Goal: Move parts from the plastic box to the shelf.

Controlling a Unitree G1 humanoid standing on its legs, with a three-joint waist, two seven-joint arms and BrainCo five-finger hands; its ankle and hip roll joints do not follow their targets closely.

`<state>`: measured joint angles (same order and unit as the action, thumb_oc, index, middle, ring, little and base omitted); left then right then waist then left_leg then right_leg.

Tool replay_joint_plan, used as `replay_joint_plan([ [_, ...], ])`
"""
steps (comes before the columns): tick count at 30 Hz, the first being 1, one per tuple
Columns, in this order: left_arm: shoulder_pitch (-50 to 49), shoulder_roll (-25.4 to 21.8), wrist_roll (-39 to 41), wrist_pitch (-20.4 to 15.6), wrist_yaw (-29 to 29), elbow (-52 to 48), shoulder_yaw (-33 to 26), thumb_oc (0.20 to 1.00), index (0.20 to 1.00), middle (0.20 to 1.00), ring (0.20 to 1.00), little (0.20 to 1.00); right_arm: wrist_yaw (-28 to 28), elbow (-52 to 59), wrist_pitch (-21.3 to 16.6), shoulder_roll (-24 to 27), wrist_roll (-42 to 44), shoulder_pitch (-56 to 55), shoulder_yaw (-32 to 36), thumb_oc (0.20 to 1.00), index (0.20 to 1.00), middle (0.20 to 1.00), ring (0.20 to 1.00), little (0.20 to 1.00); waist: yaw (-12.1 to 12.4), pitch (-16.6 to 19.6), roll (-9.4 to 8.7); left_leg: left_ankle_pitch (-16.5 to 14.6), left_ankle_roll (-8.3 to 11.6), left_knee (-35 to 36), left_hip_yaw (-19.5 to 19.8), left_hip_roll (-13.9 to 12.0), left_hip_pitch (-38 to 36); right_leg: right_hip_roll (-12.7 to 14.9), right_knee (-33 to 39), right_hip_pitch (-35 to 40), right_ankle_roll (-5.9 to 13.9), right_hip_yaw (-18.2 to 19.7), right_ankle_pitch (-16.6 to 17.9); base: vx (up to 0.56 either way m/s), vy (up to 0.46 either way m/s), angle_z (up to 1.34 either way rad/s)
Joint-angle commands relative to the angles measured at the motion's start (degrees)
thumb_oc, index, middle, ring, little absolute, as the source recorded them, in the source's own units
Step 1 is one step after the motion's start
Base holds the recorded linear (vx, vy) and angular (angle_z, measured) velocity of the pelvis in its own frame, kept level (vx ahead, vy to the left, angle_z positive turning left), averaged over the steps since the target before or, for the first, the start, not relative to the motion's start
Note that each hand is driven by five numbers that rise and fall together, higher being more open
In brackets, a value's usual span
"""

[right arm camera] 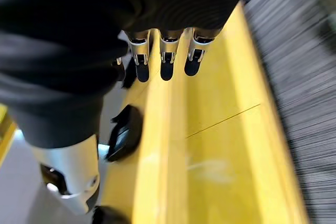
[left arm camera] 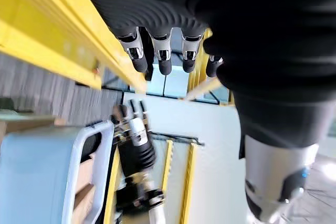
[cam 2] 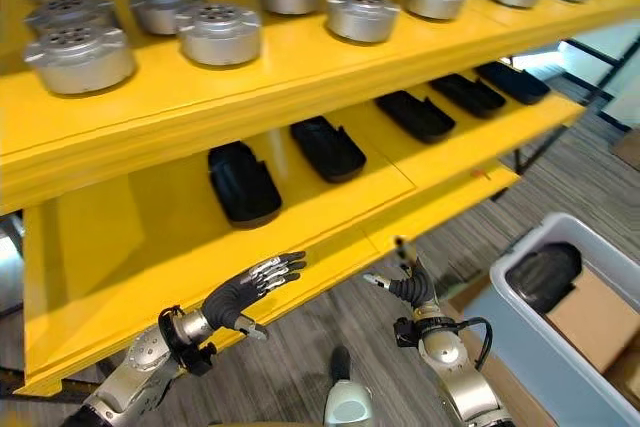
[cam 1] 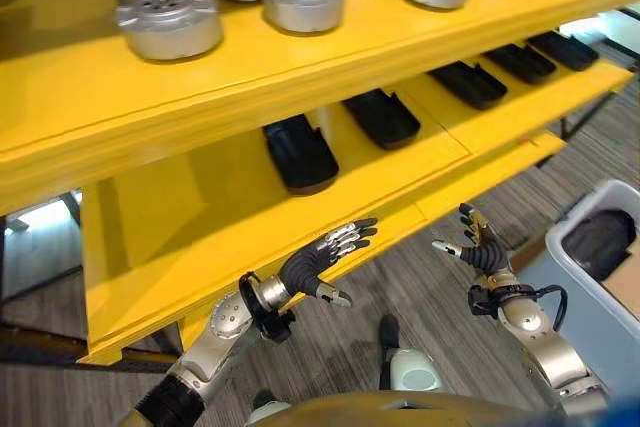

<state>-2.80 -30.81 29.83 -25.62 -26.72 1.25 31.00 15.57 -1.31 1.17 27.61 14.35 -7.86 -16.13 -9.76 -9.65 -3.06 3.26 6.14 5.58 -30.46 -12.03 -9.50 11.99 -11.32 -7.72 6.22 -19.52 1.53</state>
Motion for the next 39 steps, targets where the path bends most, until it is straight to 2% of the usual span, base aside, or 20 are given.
replay_joint_plan([
  [1,2.4,0.6,-2.6,-2.4,2.7,-1.5,-0.6,1.0,1.0,1.0,1.0,1.0,-0.9,0.0,-5.9,0.3,-1.4,6.0,0.0,1.0,1.0,1.0,1.0,1.0,1.7,-2.7,1.73,-1.7,-5.92,-1.4,-2.9,4.9,-0.2,3.6,-2.4,8.4,3.28,-2.6,1.0,-0.03,-0.151,-0.6],
  [4,2.4,0.6,-1.9,-1.7,3.6,-1.3,-0.9,1.0,1.0,1.0,1.0,1.0,0.0,-0.6,-6.4,0.8,-3.4,7.6,-1.3,1.0,1.0,1.0,1.0,1.0,2.8,-2.7,1.73,-1.1,-4.87,-3.0,-5.1,3.7,0.7,2.2,1.4,11.0,2.07,-5.5,-0.2,0.02,-0.215,-1.49],
  [5,1.7,0.6,-0.9,-1.7,4.3,-1.0,-1.4,1.0,1.0,1.0,1.0,1.0,0.8,-0.6,-5.6,1.4,-3.8,8.4,-2.2,1.0,1.0,1.0,1.0,1.0,3.1,-2.7,1.33,-0.5,-4.02,-4.5,-6.7,2.5,2.0,1.2,6.1,13.0,1.91,-6.5,0.4,0.09,-0.317,-1.36],
  [8,-0.5,1.7,1.0,-3.1,5.2,-0.6,-3.3,1.0,1.0,1.0,1.0,1.0,2.5,0.5,-3.5,2.3,-3.2,7.7,-1.6,1.0,1.0,1.0,1.0,1.0,2.3,-2.1,1.09,0.6,-2.55,-5.0,-8.7,0.6,2.6,-1.0,12.2,15.3,1.44,-6.0,1.7,0.18,-0.413,-1.0],
  [11,-2.7,2.8,1.7,-4.5,5.6,-1.4,-4.9,1.0,1.0,1.0,1.0,1.0,4.7,1.2,-2.4,2.8,-1.1,5.2,2.1,1.0,1.0,1.0,1.0,1.0,0.7,-1.8,0.61,0.1,-1.9,-6.0,-9.8,-0.4,2.2,-2.2,14.4,15.3,0.84,-5.1,2.5,0.17,-0.45,-0.81],
  [14,-3.2,4.3,4.2,-4.5,5.5,-1.5,-4.4,1.0,1.0,1.0,1.0,1.0,7.7,0.7,-3.7,3.1,-2.5,3.7,4.9,1.0,1.0,1.0,1.0,1.0,-1.0,-1.9,0.3,1.5,-0.47,-8.1,-10.2,-2.6,2.3,-4.1,14.8,14.2,-0.92,-3.6,1.9,0.16,-0.512,-0.31],
  [16,-2.4,5.6,3.4,-5.7,7.9,-1.1,-3.3,1.0,1.0,1.0,1.0,1.0,9.1,0.9,-5.0,4.0,-5.4,3.3,6.0,1.0,1.0,1.0,1.0,1.0,-2.3,-2.0,0.28,5.3,1.82,-8.6,-9.8,-5.2,2.6,-5.9,15.2,13.6,-2.27,-1.9,1.3,0.17,-0.456,-0.79],
  [17,-1.2,6.3,0.1,-7.8,11.5,-0.4,-2.5,1.0,1.0,1.0,1.0,1.0,9.7,1.0,-6.0,5.0,-7.3,2.9,6.6,1.0,1.0,1.0,1.0,1.0,-3.4,-1.8,0.31,7.3,3.18,-8.8,-10.0,-6.8,2.1,-7.1,15.6,13.2,-3.09,-0.7,1.0,0.18,-0.404,-0.99],
  [19,0.4,7.0,1.1,-8.3,15.4,0.5,-2.7,1.0,1.0,1.0,1.0,1.0,10.0,1.1,-6.5,6.0,-6.7,1.4,7.4,1.0,1.0,1.0,1.0,1.0,-4.7,-1.2,0.4,7.9,3.84,-9.6,-9.5,-7.4,1.5,-8.1,15.3,12.5,-3.96,1.2,0.4,0.19,-0.358,-0.83],
  [21,1.6,7.3,-1.5,-9.0,17.7,1.6,-3.2,1.0,1.0,1.0,1.0,1.0,9.5,0.3,-7.2,6.2,-6.0,0.3,7.7,1.0,1.0,1.0,1.0,1.0,-5.0,-0.6,0.7,8.3,4.2,-10.4,-5.7,-7.3,1.7,-9.3,14.2,11.2,-4.8,4.1,-0.1,0.17,-0.212,-0.67],
  [22,1.8,7.2,-2.5,-8.9,19.8,2.0,-3.6,1.0,1.0,1.0,1.0,1.0,8.3,-0.8,-8.3,5.9,-5.2,0.5,7.2,1.0,1.0,1.0,1.0,1.0,-4.4,-0.4,0.76,7.5,3.67,-11.1,-0.4,-6.0,2.7,-9.9,14.0,10.8,-5.17,7.1,-0.2,0.18,-0.131,-0.63],
  [24,1.5,6.8,-3.0,-8.8,22.3,2.4,-4.9,1.0,1.0,1.0,1.0,1.0,5.4,-1.7,-9.9,5.7,-5.6,1.1,6.4,1.0,1.0,1.0,1.0,1.0,-2.8,0.0,0.58,4.4,1.38,-13.8,8.8,-2.2,5.1,-10.4,13.8,10.9,-5.51,11.8,-0.3,0.15,-0.073,-0.79],
  [25,1.2,6.7,-3.0,-8.6,23.0,2.3,-5.9,1.0,1.0,1.0,1.0,1.0,3.7,-1.7,-10.1,5.7,-5.8,1.3,6.2,1.0,1.0,1.0,1.0,1.0,-1.8,0.3,0.23,2.9,-1.02,-14.4,12.1,0.7,6.6,-10.3,13.3,10.1,-5.86,13.8,0.3,0.12,-0.021,-1.72],
  [26,0.7,6.5,-2.4,-8.0,22.7,1.7,-7.1,1.0,1.0,1.0,1.0,1.0,2.6,-1.2,-9.8,5.8,-5.8,1.2,6.1,1.0,1.0,1.0,1.0,1.0,-1.0,0.4,0.19,1.0,-2.54,-14.8,14.7,3.3,7.4,-10.3,13.0,10.3,-5.75,15.3,0.1,0.1,-0.013,-2.0],
  [28,0.0,6.3,-2.1,-7.2,21.2,1.1,-8.4,1.0,1.0,1.0,1.0,1.0,2.5,-0.3,-8.8,5.7,-5.8,0.7,6.0,1.0,1.0,1.0,1.0,1.0,-0.5,0.6,0.29,-0.3,-3.64,-14.1,15.3,5.6,8.3,-10.4,12.9,10.5,-5.56,16.2,0.1,0.14,0.013,-1.34],
  [30,-0.4,6.0,-3.1,-6.7,20.5,0.8,-8.9,1.0,1.0,1.0,1.0,1.0,2.8,0.5,-7.7,5.3,-5.8,0.1,5.6,1.0,1.0,1.0,1.0,1.0,-0.4,0.8,0.67,-1.8,-4.17,-10.6,13.7,7.4,8.1,-10.2,13.1,11.1,-4.7,15.4,0.1,0.13,0.056,-0.4],
  [32,-0.4,5.9,-3.3,-6.9,20.6,1.2,-8.6,1.0,1.0,1.0,1.0,1.0,3.6,0.9,-7.3,4.5,-5.8,-0.6,4.8,1.0,1.0,1.0,1.0,1.0,0.0,0.4,1.19,-1.2,-4.61,-7.7,13.4,9.7,9.0,-10.3,13.2,12.5,-4.04,14.7,-0.2,0.15,0.083,0.08],
  [33,-0.5,6.1,-3.3,-7.0,21.1,1.4,-8.5,1.0,1.0,1.0,1.0,1.0,3.7,1.0,-7.5,4.1,-6.1,-0.7,4.2,1.0,1.0,1.0,1.0,1.0,0.8,-0.1,1.36,-0.7,-4.93,-6.9,15.2,11.2,10.3,-10.7,12.9,13.3,-3.98,15.4,-0.4,0.15,0.078,0.35],
  [35,-0.6,6.5,-3.8,-7.1,22.1,1.6,-8.6,1.0,1.0,1.0,1.0,1.0,3.2,0.9,-7.9,3.5,-7.0,-0.4,3.1,1.0,1.0,1.0,1.0,1.0,2.1,-0.6,1.36,-0.3,-5.26,-7.9,18.2,12.0,12.5,-11.1,11.6,13.7,-4.35,16.8,-1.0,0.13,0.077,0.02],
  [39,-1.1,6.8,-5.1,-6.9,22.7,1.6,-8.9,1.0,1.0,1.0,1.0,1.0,2.6,1.7,-6.8,2.5,-6.1,0.5,2.0,1.0,1.0,1.0,1.0,1.0,3.1,0.2,1.12,-0.3,-6.45,-5.0,20.1,12.6,10.1,-11.8,11.1,14.3,-4.31,16.6,-2.0,0.11,0.091,-0.53],
])
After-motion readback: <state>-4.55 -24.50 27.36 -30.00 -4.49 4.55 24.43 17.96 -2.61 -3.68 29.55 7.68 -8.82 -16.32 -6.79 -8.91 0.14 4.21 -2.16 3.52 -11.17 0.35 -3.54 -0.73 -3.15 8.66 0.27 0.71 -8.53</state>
